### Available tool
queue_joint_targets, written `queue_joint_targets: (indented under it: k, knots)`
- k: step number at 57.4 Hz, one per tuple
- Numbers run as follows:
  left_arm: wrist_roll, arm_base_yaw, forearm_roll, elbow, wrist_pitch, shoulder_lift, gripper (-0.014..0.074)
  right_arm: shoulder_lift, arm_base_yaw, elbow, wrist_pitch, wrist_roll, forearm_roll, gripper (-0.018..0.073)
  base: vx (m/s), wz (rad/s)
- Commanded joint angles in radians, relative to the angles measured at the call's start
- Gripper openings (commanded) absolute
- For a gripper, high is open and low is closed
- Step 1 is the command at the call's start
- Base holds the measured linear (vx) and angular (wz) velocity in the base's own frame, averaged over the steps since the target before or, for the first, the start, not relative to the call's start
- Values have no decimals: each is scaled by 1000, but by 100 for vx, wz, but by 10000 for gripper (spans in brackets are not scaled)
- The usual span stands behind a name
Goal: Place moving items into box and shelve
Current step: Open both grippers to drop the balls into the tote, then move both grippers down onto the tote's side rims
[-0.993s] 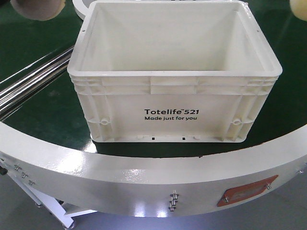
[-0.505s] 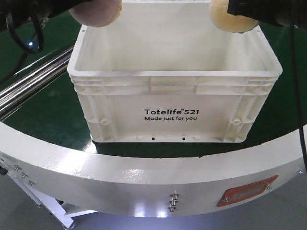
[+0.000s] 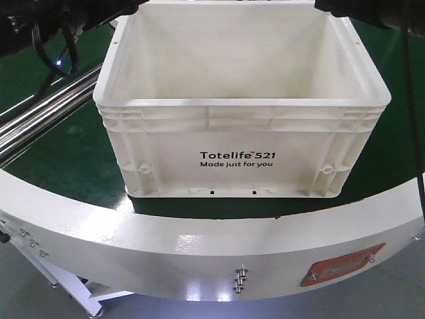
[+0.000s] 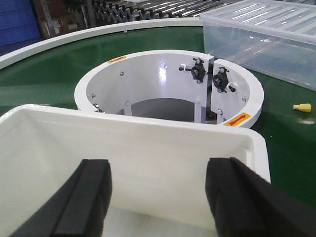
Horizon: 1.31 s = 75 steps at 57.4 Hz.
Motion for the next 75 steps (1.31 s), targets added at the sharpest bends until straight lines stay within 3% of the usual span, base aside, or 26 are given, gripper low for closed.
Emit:
queue_joint_targets:
  k: [1, 7, 14, 22, 26, 33, 52, 65, 75]
  knots:
    - [-28, 0, -3, -75, -51, -23, 571, -26, -5, -94, -55, 9, -2, 470, 0, 0]
    - [-28, 7, 19, -200, 117, 14, 558, 5, -36, -232, 106, 19, -5, 452, 0, 0]
    - [-35, 28, 78, -377, 332, 78, 558, 70, -114, -444, 392, 69, -12, 452, 0, 0]
    - [-127, 68, 202, -574, 563, 153, 558, 165, -192, -645, 691, 96, -13, 452, 0, 0]
    - [-173, 82, 271, -651, 650, 191, 558, 216, -204, -711, 790, 96, -12, 452, 0, 0]
    - [-187, 85, 284, -752, 751, 264, 558, 312, -202, -799, 893, 100, -6, 452, 0, 0]
    - [-161, 85, 285, -789, 958, 407, 556, 450, -202, -827, 964, 93, -22, 454, 0, 0]
    - [-162, 85, 285, -789, 900, 414, 556, 466, -202, -829, 957, 91, -133, 454, 0, 0]
    - [-205, 85, 316, -789, 889, 415, 556, 467, -202, -829, 958, 108, -146, 454, 0, 0]
